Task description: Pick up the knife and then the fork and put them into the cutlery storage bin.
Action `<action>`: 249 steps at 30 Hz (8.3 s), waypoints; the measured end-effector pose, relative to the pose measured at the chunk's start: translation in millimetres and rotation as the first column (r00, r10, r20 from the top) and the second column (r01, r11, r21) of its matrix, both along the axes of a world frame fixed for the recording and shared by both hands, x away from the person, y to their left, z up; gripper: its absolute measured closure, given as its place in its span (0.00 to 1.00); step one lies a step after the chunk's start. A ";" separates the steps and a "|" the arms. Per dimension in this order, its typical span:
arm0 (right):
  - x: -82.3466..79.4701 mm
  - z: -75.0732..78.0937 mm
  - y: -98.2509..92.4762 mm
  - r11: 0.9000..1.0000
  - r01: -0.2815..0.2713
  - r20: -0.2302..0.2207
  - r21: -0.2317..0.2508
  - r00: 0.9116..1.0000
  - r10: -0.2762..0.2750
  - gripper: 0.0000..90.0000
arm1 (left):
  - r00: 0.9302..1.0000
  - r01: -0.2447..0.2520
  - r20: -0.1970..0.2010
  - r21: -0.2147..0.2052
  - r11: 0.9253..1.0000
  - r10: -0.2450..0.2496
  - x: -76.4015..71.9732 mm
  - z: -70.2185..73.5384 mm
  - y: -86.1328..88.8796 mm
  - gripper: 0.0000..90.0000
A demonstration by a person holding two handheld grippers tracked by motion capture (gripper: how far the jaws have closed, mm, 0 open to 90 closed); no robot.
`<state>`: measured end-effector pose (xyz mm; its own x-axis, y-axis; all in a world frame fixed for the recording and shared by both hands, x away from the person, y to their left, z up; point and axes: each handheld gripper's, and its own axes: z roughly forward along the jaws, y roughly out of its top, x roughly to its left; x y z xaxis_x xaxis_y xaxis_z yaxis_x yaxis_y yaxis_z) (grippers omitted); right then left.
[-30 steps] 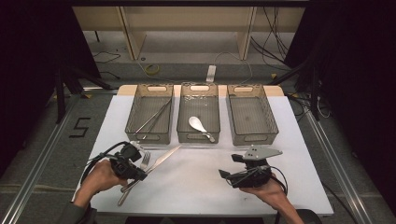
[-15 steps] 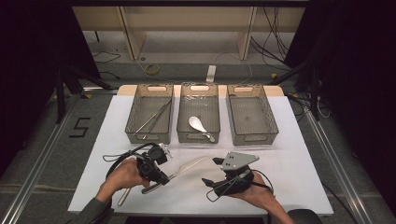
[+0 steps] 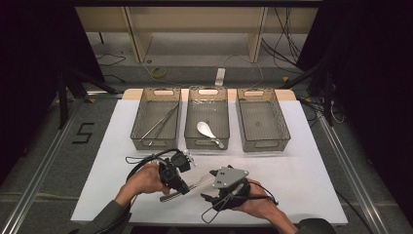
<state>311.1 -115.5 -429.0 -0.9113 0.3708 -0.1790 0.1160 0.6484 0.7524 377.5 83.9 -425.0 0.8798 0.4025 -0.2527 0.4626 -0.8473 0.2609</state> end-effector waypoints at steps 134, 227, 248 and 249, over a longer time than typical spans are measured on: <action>209.4 38.2 -103.7 0.782 0.609 0.142 -0.135 0.793 -0.593 0.93 | 0.790 -0.514 0.249 -0.230 0.826 0.561 -27.3 -16.2 127.7 0.20; 40.6 3.2 -82.2 0.936 0.335 -0.204 0.110 0.929 -0.309 0.36 | 0.821 -0.553 0.209 0.060 0.831 0.532 -34.8 -39.7 134.6 0.80; 38.5 3.0 -79.9 0.942 0.318 -0.206 0.106 0.934 -0.292 0.37 | 0.840 -0.519 0.197 0.019 0.855 0.505 -32.1 -38.3 135.5 0.92; 38.4 2.9 -79.7 0.942 0.318 -0.206 0.107 0.934 -0.292 0.37 | 0.842 -0.515 0.200 0.014 0.857 0.502 -32.1 -37.5 134.6 0.92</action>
<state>349.5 -195.2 -426.1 -0.7621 0.6452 0.0535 0.4376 0.4526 0.7770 345.4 218.4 -462.4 0.5747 0.8157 -0.0660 0.7825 -0.5242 0.3360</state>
